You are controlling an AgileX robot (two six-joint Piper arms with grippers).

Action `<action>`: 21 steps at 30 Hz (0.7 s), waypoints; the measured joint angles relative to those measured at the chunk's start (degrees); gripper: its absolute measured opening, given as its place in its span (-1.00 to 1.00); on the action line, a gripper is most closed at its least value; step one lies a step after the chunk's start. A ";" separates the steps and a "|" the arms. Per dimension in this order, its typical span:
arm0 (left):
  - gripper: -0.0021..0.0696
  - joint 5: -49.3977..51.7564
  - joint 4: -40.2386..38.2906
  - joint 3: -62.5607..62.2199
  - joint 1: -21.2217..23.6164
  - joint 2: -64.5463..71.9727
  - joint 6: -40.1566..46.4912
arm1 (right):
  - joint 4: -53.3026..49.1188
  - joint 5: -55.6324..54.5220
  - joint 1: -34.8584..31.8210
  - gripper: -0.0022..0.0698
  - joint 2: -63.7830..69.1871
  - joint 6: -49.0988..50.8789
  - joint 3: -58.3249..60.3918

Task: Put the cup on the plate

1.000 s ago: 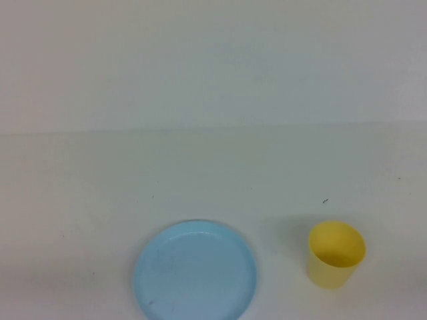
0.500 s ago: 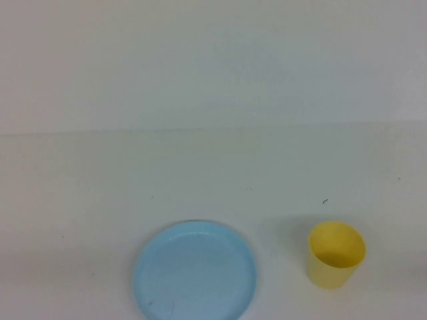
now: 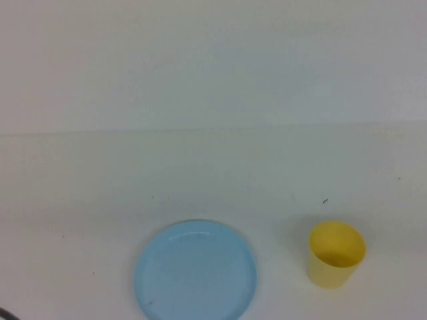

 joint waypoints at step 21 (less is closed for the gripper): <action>-0.94 14.36 -4.69 -10.17 0.00 16.83 0.70 | 16.81 18.00 2.37 -0.94 19.70 -17.87 -11.46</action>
